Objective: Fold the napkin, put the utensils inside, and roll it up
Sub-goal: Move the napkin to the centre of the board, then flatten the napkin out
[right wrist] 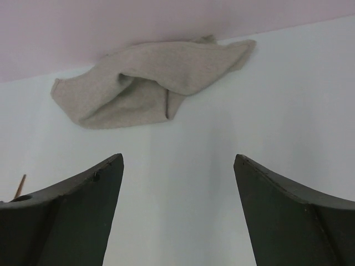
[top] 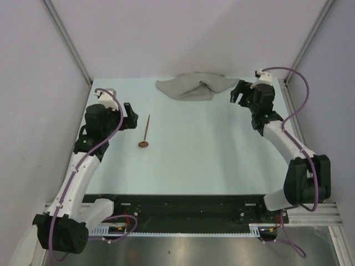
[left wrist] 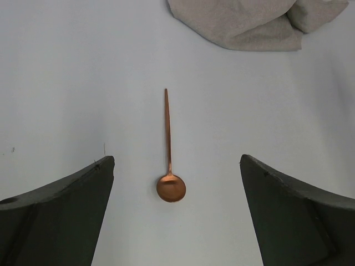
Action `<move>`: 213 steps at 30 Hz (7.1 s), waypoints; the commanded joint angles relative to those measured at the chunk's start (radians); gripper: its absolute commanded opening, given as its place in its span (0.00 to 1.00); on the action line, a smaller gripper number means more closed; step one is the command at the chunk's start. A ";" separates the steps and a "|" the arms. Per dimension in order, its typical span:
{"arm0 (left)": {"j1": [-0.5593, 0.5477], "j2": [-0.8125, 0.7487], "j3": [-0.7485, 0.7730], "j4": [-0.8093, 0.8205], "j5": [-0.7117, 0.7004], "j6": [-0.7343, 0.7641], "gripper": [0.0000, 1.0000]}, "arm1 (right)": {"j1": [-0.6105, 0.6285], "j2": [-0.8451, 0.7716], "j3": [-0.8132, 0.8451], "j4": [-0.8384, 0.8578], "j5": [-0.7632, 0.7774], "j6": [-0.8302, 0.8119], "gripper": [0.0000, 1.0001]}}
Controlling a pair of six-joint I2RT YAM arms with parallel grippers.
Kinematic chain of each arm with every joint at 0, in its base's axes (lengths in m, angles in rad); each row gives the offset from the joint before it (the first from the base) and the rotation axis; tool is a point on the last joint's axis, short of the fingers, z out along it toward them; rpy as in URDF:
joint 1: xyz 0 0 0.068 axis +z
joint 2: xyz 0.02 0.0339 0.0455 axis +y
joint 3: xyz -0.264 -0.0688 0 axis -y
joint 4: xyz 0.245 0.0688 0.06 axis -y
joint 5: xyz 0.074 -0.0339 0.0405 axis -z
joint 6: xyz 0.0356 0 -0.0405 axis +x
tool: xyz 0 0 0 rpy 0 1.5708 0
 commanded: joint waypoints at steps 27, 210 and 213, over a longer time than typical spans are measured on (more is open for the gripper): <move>0.008 -0.079 -0.034 0.030 0.011 0.038 1.00 | 0.187 1.297 1.505 -0.432 0.034 0.144 0.72; -0.041 0.121 0.443 0.397 0.013 -0.370 0.00 | -0.206 -0.346 0.802 -0.612 0.173 -0.122 0.00; -0.038 0.244 0.479 0.394 -0.010 -0.362 0.00 | -0.215 -0.254 0.724 -0.605 0.170 -0.108 0.00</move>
